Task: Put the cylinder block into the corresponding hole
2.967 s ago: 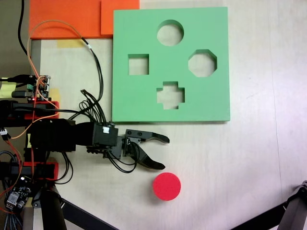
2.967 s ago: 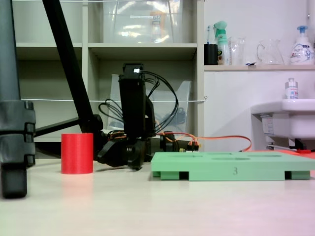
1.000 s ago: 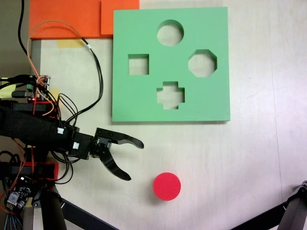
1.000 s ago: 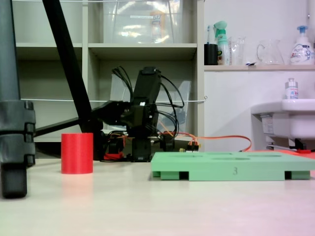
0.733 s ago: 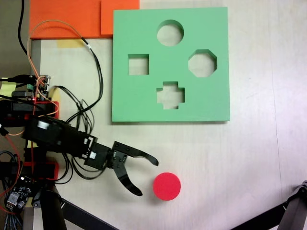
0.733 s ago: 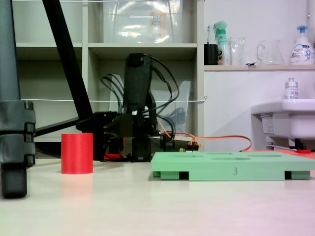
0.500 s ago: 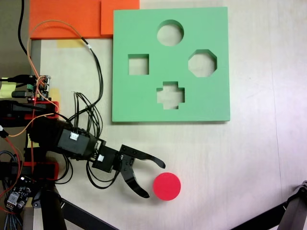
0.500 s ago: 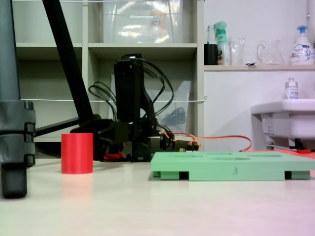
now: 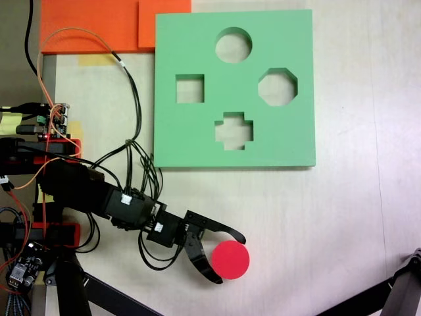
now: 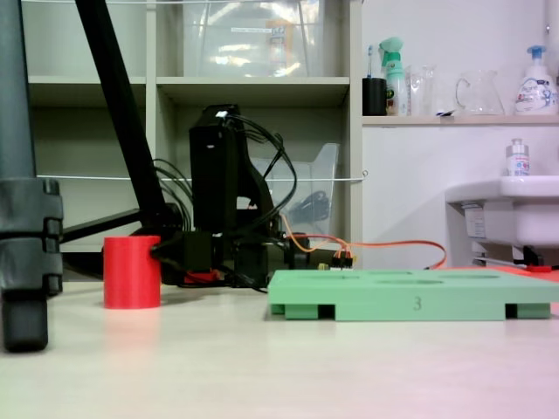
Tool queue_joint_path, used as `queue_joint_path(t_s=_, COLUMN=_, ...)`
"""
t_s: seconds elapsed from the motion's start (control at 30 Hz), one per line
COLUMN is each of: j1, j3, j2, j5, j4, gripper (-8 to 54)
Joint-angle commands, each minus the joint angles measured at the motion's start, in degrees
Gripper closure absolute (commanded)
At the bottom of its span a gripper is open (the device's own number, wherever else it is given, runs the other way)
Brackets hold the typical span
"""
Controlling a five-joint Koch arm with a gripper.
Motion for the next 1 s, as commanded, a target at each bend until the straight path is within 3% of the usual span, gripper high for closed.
queue_joint_path(t_s=0.0, j1=0.97, j3=-1.85, j2=-0.44, j5=1.32, j4=-9.14, gripper=2.5)
queue_joint_path(t_s=0.2, j1=1.05, j3=-6.59, j2=-3.43, j5=1.41, j4=-8.35, gripper=3.0)
queue_joint_path(t_s=0.27, j1=1.23, j3=-7.38, j2=-3.87, j5=1.76, j4=-7.91, gripper=6.0)
queue_joint_path(t_s=0.33, j1=1.32, j3=-7.47, j2=-4.22, j5=3.6, j4=-7.91, gripper=3.2)
queue_joint_path(t_s=0.43, j1=1.05, j3=-6.86, j2=-4.39, j5=3.87, j4=-8.17, gripper=-6.8)
queue_joint_path(t_s=0.97, j1=1.76, j3=-13.71, j2=-4.13, j5=3.96, j4=-1.93, gripper=-6.7)
